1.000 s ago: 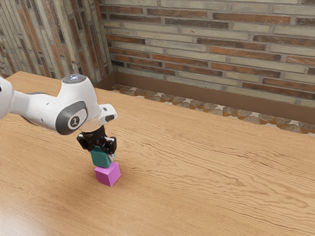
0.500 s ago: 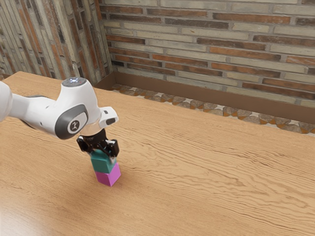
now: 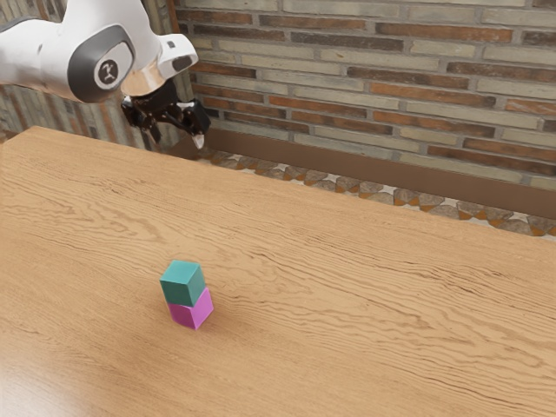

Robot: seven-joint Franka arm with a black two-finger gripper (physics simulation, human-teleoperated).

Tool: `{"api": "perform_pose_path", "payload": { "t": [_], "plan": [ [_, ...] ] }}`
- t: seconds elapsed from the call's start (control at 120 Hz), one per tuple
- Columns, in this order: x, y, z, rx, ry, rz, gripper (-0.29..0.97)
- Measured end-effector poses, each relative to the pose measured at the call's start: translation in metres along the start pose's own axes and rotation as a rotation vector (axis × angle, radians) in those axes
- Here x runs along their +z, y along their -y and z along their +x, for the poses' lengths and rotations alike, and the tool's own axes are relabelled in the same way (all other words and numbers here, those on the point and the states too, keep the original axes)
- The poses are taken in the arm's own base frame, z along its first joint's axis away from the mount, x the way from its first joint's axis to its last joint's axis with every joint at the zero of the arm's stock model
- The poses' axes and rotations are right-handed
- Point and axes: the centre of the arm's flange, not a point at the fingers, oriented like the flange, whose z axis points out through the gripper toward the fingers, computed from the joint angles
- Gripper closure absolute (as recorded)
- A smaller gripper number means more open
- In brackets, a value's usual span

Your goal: Pick up the blue block with one arm, and put the blue block on the pink block with one arm

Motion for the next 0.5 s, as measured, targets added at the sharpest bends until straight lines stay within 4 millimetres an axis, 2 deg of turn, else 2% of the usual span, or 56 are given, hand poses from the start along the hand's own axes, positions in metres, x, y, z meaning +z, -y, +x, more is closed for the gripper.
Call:
{"api": "perform_pose_path", "payload": {
  "t": [0.15, 0.342, 0.5],
  "plan": [
    [0.002, -0.003, -0.013, 0.036, 0.123, 0.005, 0.01],
    [-0.02, -0.002, -0.014, 0.062, 0.189, -0.002, 0.0],
    [-0.017, -0.001, -0.02, 0.084, 0.24, -0.002, 0.0]
  ]
}}
